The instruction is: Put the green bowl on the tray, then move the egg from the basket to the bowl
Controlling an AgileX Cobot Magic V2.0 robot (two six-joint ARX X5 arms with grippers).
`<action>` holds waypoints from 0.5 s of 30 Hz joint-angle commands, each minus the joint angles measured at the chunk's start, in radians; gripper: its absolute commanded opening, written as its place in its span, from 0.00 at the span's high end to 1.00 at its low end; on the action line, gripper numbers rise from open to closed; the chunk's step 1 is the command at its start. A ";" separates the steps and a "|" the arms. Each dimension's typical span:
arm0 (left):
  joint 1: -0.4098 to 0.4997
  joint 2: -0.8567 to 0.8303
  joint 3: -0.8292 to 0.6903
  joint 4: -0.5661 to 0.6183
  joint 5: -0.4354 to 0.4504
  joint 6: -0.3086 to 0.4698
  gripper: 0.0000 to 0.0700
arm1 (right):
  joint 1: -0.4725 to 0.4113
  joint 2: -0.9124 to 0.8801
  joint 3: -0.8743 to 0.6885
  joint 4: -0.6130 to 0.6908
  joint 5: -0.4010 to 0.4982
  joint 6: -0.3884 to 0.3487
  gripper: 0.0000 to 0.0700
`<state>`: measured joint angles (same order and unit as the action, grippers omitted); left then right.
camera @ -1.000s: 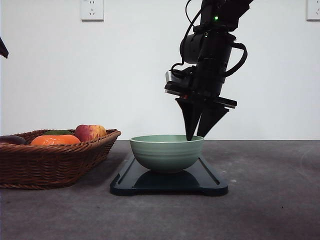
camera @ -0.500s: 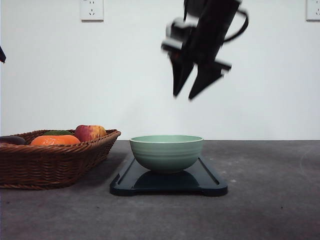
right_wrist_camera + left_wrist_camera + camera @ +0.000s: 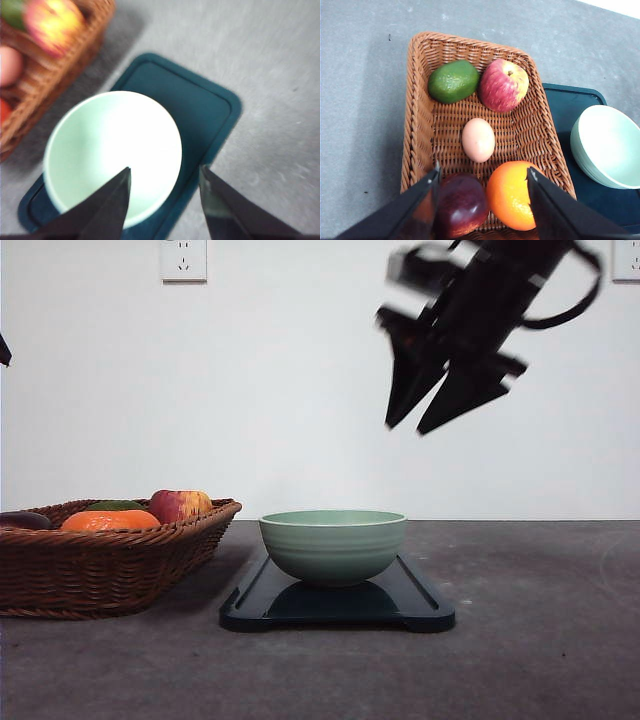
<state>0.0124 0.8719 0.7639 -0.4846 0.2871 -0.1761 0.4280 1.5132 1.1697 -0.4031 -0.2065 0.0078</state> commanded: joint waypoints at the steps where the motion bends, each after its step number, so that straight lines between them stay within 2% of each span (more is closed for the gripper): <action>1: 0.000 0.006 0.021 0.006 0.003 -0.001 0.51 | -0.004 -0.034 -0.065 0.033 0.001 0.009 0.62; 8: 0.000 0.006 0.021 0.005 0.003 -0.002 0.51 | -0.072 -0.258 -0.319 0.118 -0.002 0.001 0.62; 15: 0.000 0.009 0.021 -0.034 0.003 -0.026 0.51 | -0.146 -0.469 -0.500 0.123 -0.003 -0.047 0.62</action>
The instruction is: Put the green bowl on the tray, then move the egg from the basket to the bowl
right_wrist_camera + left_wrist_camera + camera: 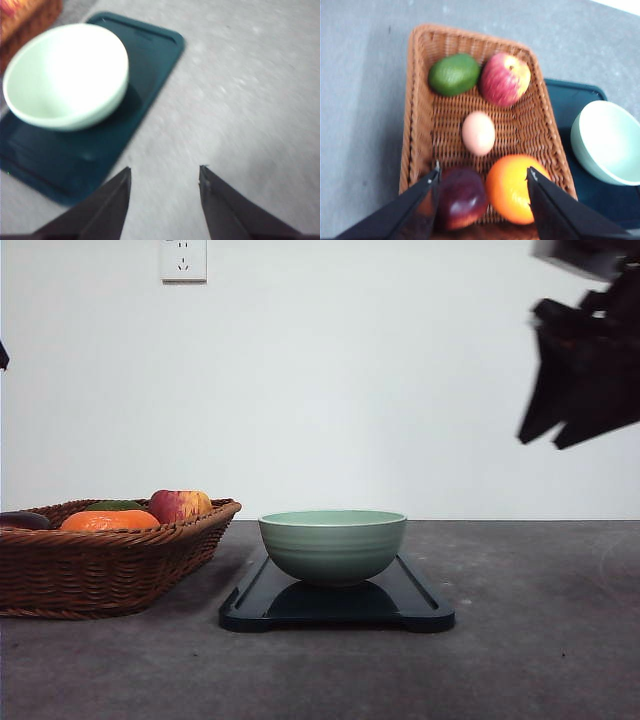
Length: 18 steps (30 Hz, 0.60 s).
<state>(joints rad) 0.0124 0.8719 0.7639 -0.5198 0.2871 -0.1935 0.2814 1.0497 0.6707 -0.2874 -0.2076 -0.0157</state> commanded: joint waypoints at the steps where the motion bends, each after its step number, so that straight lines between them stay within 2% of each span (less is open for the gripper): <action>1: -0.001 0.010 0.021 -0.008 0.003 -0.009 0.50 | -0.006 -0.031 -0.018 0.007 -0.001 -0.027 0.62; 7: -0.017 0.053 0.053 -0.048 0.004 -0.007 0.50 | -0.018 -0.100 -0.049 0.014 0.023 -0.030 0.62; 13: -0.080 0.205 0.180 -0.108 -0.001 0.021 0.50 | -0.018 -0.097 -0.049 0.021 0.025 -0.030 0.62; 18: -0.146 0.388 0.322 -0.196 -0.083 0.029 0.50 | -0.018 -0.097 -0.049 0.027 0.025 -0.030 0.62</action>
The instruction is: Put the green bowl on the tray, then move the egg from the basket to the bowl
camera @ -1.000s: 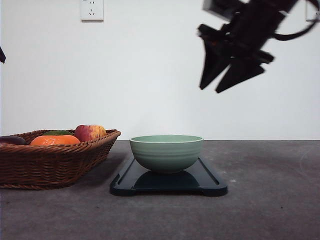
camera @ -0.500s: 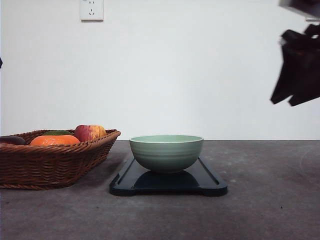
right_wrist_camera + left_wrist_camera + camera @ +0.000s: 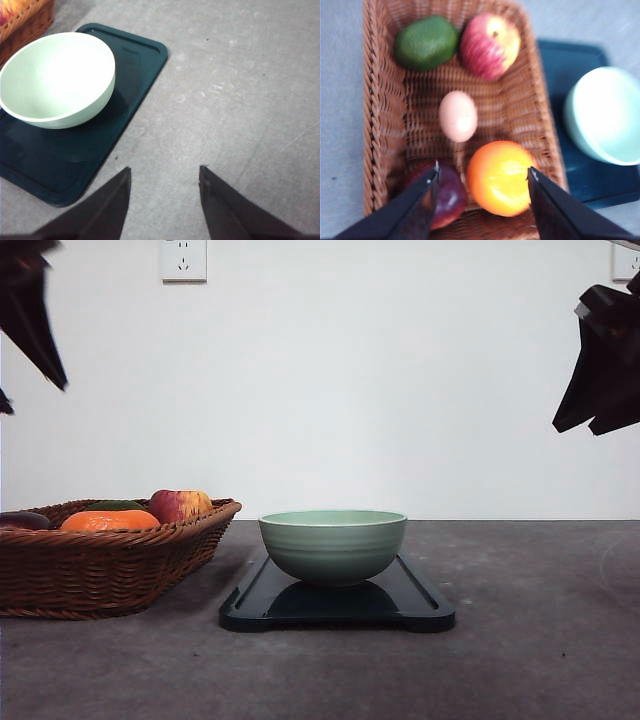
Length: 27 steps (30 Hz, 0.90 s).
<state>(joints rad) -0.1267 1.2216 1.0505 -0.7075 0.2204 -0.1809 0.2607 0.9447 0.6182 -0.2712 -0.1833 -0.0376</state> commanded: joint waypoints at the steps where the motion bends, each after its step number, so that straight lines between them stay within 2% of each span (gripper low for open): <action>1: -0.019 0.078 0.065 -0.028 -0.034 0.019 0.50 | 0.002 0.008 0.004 0.010 0.001 -0.008 0.62; 7: -0.073 0.296 0.212 -0.105 -0.114 0.020 0.50 | 0.002 0.008 0.004 0.011 0.001 -0.008 0.62; 15: -0.113 0.504 0.334 -0.117 -0.200 0.020 0.50 | 0.002 0.008 0.004 0.016 0.001 -0.008 0.62; 27: -0.121 0.651 0.378 -0.105 -0.241 0.019 0.50 | 0.002 0.009 0.004 0.017 0.001 -0.012 0.62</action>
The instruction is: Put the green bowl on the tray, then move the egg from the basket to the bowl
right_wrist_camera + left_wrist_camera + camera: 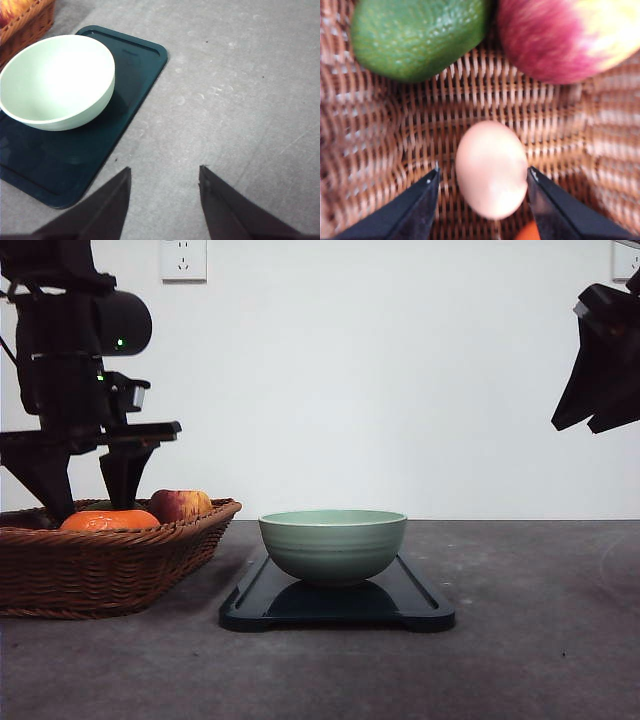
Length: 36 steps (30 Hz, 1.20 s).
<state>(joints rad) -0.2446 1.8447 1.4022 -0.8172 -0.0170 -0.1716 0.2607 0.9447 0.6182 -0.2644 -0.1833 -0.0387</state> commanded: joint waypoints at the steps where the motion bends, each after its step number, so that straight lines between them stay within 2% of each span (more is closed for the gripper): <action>1: -0.004 0.034 0.026 0.005 -0.003 0.010 0.50 | 0.002 0.009 0.004 0.010 0.001 -0.013 0.62; 29: -0.005 0.072 0.026 0.050 -0.003 0.010 0.51 | 0.002 0.009 0.004 0.022 0.001 -0.015 0.62; 31: -0.005 0.072 0.026 0.048 -0.003 0.010 0.52 | 0.002 0.009 0.004 0.022 0.001 -0.015 0.62; 34: -0.005 0.072 0.026 0.044 -0.003 0.010 0.63 | 0.002 0.009 0.004 0.024 0.001 -0.015 0.62; 36: -0.005 0.072 0.026 0.039 -0.003 0.010 0.64 | 0.002 0.009 0.004 0.025 0.001 -0.015 0.62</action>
<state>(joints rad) -0.2447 1.8919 1.4036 -0.7769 -0.0196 -0.1719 0.2607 0.9447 0.6182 -0.2498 -0.1833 -0.0467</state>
